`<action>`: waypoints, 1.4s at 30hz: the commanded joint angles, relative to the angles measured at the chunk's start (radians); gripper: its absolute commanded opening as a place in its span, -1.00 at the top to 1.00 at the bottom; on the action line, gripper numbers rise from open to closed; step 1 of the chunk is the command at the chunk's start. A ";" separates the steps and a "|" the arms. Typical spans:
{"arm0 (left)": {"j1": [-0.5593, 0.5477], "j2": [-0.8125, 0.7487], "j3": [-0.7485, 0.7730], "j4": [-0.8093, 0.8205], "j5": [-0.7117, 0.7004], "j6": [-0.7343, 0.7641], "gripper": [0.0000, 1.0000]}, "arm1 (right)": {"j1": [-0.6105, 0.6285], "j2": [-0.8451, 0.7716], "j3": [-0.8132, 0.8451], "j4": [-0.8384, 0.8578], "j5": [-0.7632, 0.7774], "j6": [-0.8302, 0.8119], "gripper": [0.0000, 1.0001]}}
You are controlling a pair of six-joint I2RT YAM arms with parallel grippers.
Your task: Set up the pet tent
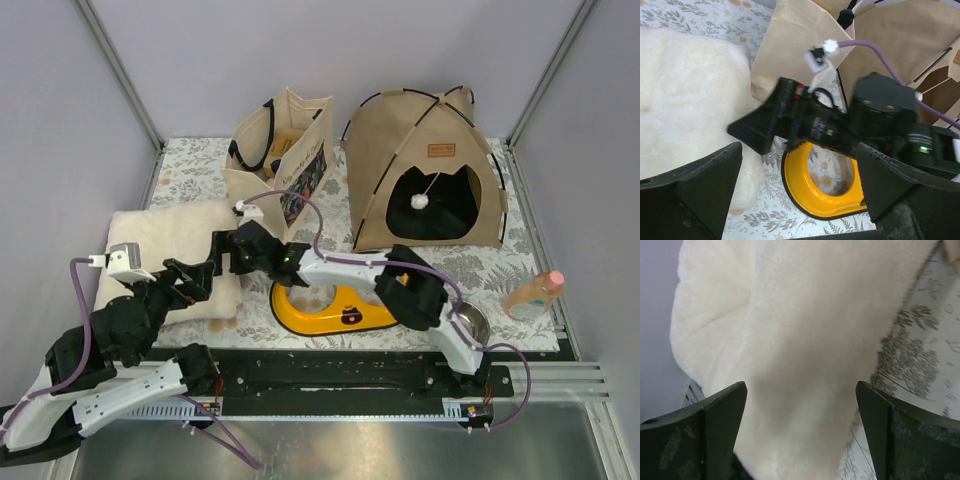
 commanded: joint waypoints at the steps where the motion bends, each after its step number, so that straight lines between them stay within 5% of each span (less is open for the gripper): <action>1: 0.003 -0.033 0.047 -0.068 -0.023 -0.016 -0.98 | 0.024 0.176 0.225 -0.053 0.030 0.042 -0.99; 3: 0.003 -0.050 0.055 -0.085 -0.027 -0.023 -0.98 | 0.028 0.230 0.276 -0.055 0.016 0.041 -0.97; 4: 0.000 -0.059 0.055 -0.091 -0.026 -0.025 -0.98 | 0.033 0.247 0.285 -0.085 0.019 0.036 -0.80; 9: 0.003 -0.105 0.046 -0.091 -0.030 -0.027 -0.98 | 0.036 0.224 0.252 -0.076 0.085 -0.007 0.67; 11: 0.001 -0.108 0.041 -0.091 -0.032 -0.027 -0.98 | 0.036 0.181 0.230 -0.070 0.114 -0.038 1.00; 20: 0.000 -0.078 0.055 -0.091 -0.032 -0.036 -0.98 | 0.035 -0.203 0.017 0.011 0.185 -0.271 1.00; 29: 0.003 0.056 0.148 -0.047 0.022 0.032 -0.98 | 0.035 -0.612 -0.178 -0.131 0.062 -0.528 1.00; 42: 0.003 0.151 0.017 0.197 0.239 -0.022 -0.98 | 0.035 -1.164 -0.487 -0.422 0.235 -0.478 1.00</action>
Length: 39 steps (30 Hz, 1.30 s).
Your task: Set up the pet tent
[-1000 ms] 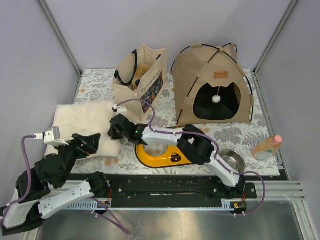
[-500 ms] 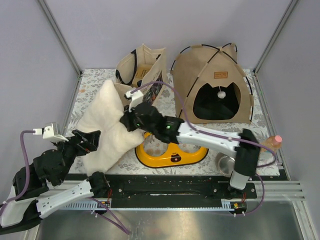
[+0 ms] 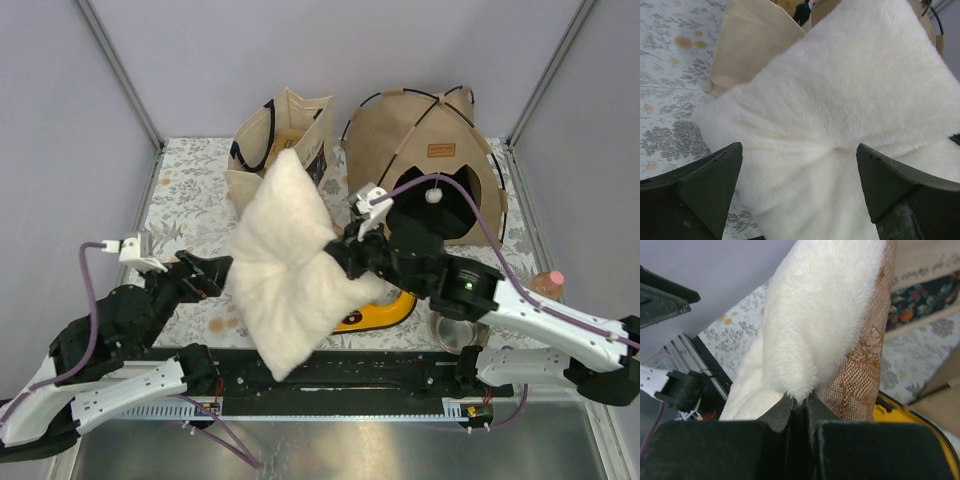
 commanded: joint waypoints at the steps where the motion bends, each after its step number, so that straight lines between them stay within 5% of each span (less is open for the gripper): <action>1: 0.001 0.083 -0.070 0.155 0.138 -0.035 -0.98 | 0.003 -0.196 -0.100 -0.138 0.109 0.065 1.00; 7: 0.001 0.177 -0.231 0.289 0.269 -0.164 -0.98 | 0.005 -0.363 -0.345 -0.289 0.326 0.229 1.00; 13: 0.000 0.214 -0.387 0.258 0.350 -0.397 -0.98 | 0.005 -0.380 -0.508 -0.413 0.542 0.520 1.00; 21: -0.010 0.158 -0.606 0.586 0.401 -0.427 -0.98 | 0.003 -0.359 -0.565 -0.413 0.525 0.596 1.00; 28: -0.010 0.335 -0.625 0.783 0.398 -0.385 -0.90 | 0.003 -0.400 -0.565 -0.334 0.386 0.478 1.00; 30: -0.010 0.378 -0.572 0.777 0.382 -0.341 -0.52 | 0.002 -0.434 -0.562 -0.323 0.346 0.467 0.61; 33: -0.010 0.398 -0.498 0.696 0.326 -0.321 0.29 | -0.020 -0.465 -0.551 -0.341 0.312 0.473 0.22; 35: -0.010 0.402 -0.456 0.611 0.291 -0.312 0.75 | -0.037 -0.474 -0.547 -0.369 0.329 0.484 -0.36; 37: -0.008 0.404 -0.432 0.530 0.261 -0.293 0.97 | -0.063 -0.485 -0.550 -0.389 0.337 0.484 -0.79; 39: -0.008 0.399 -0.413 0.461 0.238 -0.279 0.99 | -0.080 -0.498 -0.551 -0.390 0.320 0.472 -0.99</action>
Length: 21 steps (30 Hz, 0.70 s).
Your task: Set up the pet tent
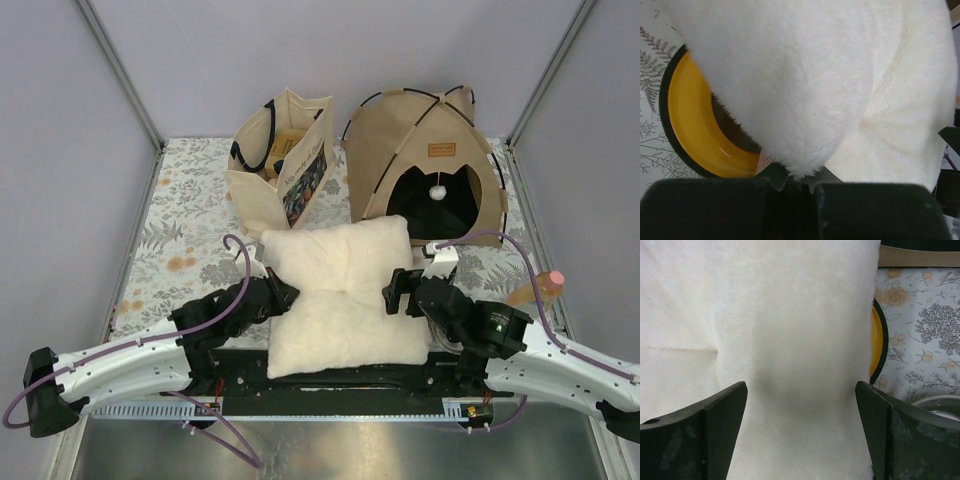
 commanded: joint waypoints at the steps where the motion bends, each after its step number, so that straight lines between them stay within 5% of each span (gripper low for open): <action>1: -0.002 -0.010 0.086 -0.118 -0.094 0.053 0.99 | -0.038 -0.028 0.017 0.006 -0.026 -0.014 -0.99; 7: 0.000 -0.018 0.083 -0.127 -0.080 0.067 0.83 | -0.104 -0.021 -0.019 0.052 -0.075 -0.033 -0.99; 14: 0.001 0.020 0.070 -0.037 -0.016 0.113 0.77 | -0.193 0.106 -0.131 0.238 -0.305 -0.034 -0.92; 17: 0.000 0.043 0.086 0.018 0.033 0.154 0.78 | -0.193 0.125 -0.119 0.281 -0.428 -0.057 -0.43; 21: 0.001 0.077 0.143 0.096 0.122 0.234 1.00 | -0.195 0.048 -0.082 0.305 -0.473 -0.080 0.64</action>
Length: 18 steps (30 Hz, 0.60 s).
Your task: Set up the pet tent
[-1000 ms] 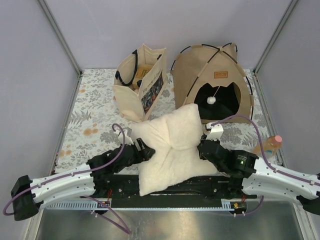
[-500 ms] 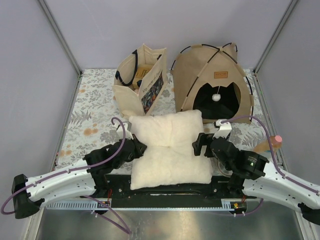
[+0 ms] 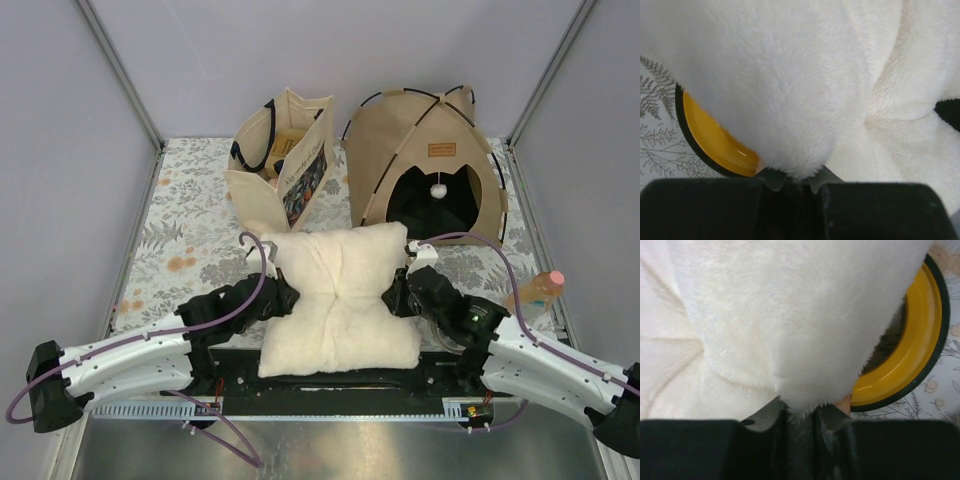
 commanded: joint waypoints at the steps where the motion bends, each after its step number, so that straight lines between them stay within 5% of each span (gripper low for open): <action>1: 0.000 0.033 0.108 0.192 0.135 0.127 1.00 | -0.001 -0.080 0.072 0.072 -0.147 -0.044 0.81; 3: 0.000 0.066 0.148 0.269 0.239 0.196 1.00 | -0.001 -0.094 0.128 0.039 -0.173 -0.072 1.00; 10: 0.000 0.282 0.376 0.423 0.562 0.287 1.00 | -0.001 -0.102 0.303 -0.191 -0.108 -0.071 1.00; 18: -0.023 0.610 0.625 0.469 0.642 0.271 1.00 | -0.001 -0.139 0.350 -0.423 0.159 0.018 1.00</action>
